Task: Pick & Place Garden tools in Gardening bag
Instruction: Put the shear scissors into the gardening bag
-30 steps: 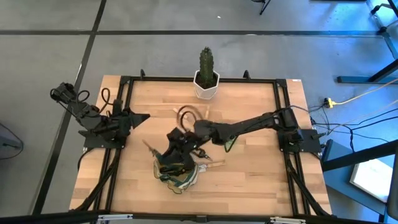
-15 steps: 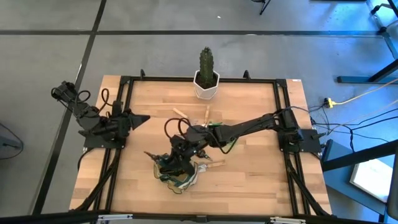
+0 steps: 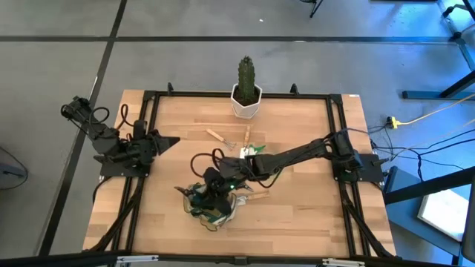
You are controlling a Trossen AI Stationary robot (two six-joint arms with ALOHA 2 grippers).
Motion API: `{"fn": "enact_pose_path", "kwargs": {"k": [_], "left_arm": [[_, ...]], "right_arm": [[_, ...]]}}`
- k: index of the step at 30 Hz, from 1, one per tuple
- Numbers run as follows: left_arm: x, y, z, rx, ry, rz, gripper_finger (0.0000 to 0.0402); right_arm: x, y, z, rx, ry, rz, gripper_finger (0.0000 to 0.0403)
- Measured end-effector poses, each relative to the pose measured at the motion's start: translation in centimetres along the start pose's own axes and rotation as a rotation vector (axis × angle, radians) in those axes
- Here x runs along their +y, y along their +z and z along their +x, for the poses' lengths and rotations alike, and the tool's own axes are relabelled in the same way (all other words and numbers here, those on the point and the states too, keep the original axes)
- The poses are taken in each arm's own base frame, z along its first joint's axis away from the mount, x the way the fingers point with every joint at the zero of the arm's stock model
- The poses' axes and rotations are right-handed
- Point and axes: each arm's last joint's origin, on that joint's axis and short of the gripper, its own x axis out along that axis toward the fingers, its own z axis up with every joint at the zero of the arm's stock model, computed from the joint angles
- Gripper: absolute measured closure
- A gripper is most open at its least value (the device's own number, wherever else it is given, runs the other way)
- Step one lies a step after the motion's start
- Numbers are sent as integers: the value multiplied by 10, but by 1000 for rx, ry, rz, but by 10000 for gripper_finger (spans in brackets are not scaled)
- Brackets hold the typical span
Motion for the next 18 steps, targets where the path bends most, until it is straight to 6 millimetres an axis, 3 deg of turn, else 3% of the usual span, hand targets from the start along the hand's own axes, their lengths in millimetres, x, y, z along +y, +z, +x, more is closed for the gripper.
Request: {"fn": "enact_pose_path", "kwargs": {"k": [18], "left_arm": [[-1,1,0,-31,14,22,398]], "right_arm": [[3,-26,3,139,-196,66,349]]}}
